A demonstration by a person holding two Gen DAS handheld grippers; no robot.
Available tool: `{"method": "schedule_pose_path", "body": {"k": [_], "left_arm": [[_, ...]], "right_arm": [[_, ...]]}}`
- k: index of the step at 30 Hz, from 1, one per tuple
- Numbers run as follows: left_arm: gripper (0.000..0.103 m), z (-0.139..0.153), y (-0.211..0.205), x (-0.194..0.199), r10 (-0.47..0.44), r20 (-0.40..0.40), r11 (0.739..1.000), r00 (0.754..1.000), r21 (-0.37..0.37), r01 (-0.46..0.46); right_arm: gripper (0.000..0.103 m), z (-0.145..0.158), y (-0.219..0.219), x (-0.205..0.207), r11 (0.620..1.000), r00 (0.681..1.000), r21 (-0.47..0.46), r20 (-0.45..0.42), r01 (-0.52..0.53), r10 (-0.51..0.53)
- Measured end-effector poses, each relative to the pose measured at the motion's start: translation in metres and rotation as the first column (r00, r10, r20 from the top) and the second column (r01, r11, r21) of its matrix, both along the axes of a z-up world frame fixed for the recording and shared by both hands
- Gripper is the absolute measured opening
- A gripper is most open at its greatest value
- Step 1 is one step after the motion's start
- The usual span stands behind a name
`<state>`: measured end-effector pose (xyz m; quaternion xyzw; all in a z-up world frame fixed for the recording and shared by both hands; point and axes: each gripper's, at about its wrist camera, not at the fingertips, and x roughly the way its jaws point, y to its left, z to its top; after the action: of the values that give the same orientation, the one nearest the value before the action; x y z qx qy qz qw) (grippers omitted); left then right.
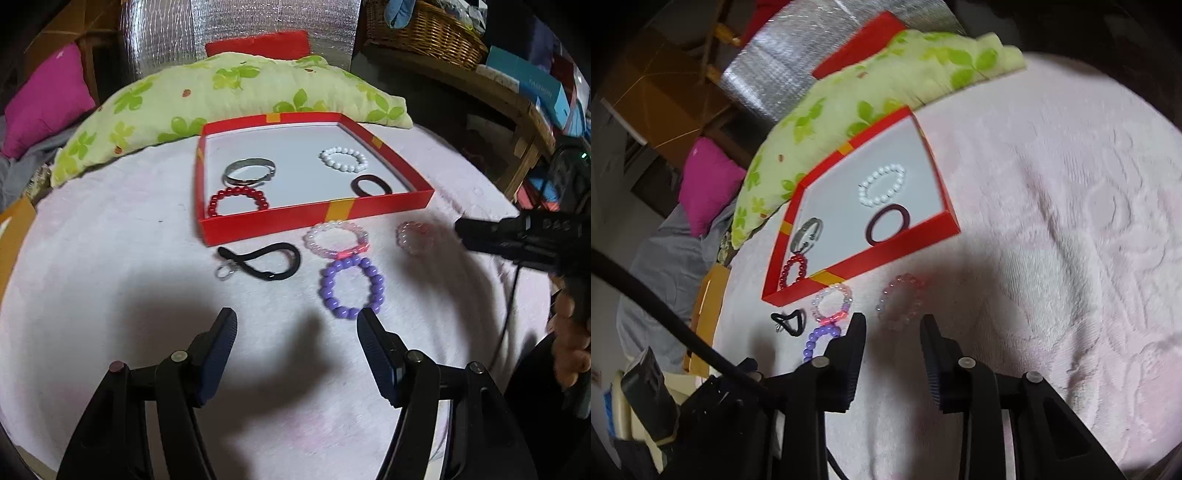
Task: Organize jewelry
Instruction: 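Move the left tool to the purple bead bracelet and grasp it, then lift the purple bracelet with the left tool while the right tool grasps the pink crystal bracelet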
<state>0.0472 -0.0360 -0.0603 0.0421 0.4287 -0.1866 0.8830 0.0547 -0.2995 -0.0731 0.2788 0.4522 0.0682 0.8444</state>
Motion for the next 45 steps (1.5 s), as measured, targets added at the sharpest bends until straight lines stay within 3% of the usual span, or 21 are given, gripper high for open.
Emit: {"method": "schedule_pose_path", "body": {"k": [11,14,17,19,21,23,32,39,42,45], "left_arm": [[0.068,-0.023,-0.016,0.024,-0.001,-0.085,0.999,0.996,-0.043,-0.003],[0.05,-0.026,-0.021,0.026,-0.025,-0.083,0.999,0.996,-0.044,0.022],[0.034,-0.027,-0.025,0.024,-0.048,-0.071,0.998,0.996,-0.04,0.046],[0.019,-0.027,-0.026,0.024,-0.057,-0.067,0.998,0.996,-0.036,0.054],[0.01,-0.027,-0.024,0.024,-0.05,-0.062,0.998,0.997,-0.029,0.048],[0.01,-0.026,-0.02,0.024,-0.044,-0.066,0.998,0.997,-0.038,0.042],[0.01,-0.02,-0.001,0.024,-0.014,-0.073,0.998,0.997,-0.062,0.01],[0.01,-0.016,0.007,0.021,-0.003,-0.065,0.998,0.998,-0.06,0.0],[0.01,-0.016,0.008,0.02,0.0,-0.061,0.999,0.998,-0.049,-0.003],[0.01,-0.016,0.011,0.019,0.007,-0.051,1.0,0.999,-0.027,-0.008]], "right_arm": [[0.033,-0.017,0.017,0.023,0.997,1.0,-0.081,-0.007,-0.005,0.004],[0.03,-0.024,0.026,0.028,0.991,0.999,-0.129,-0.024,-0.024,0.021],[0.013,-0.024,0.033,0.029,0.977,0.999,-0.21,-0.017,-0.031,0.028],[0.012,-0.023,0.033,0.028,0.974,1.0,-0.225,-0.014,-0.028,0.026],[0.011,-0.021,0.031,0.025,0.972,1.0,-0.235,-0.007,-0.022,0.021],[0.004,-0.017,0.03,0.022,0.969,1.0,-0.245,0.001,-0.022,0.023],[0.004,-0.009,0.007,0.01,0.987,1.0,-0.16,0.001,0.014,-0.014],[0.007,-0.009,0.006,0.012,0.994,1.0,-0.107,-0.001,0.025,-0.025],[0.02,-0.009,0.009,0.014,0.992,1.0,-0.121,-0.003,0.029,-0.03],[0.02,-0.012,0.013,0.017,0.99,1.0,-0.138,-0.012,0.024,-0.026]]}}
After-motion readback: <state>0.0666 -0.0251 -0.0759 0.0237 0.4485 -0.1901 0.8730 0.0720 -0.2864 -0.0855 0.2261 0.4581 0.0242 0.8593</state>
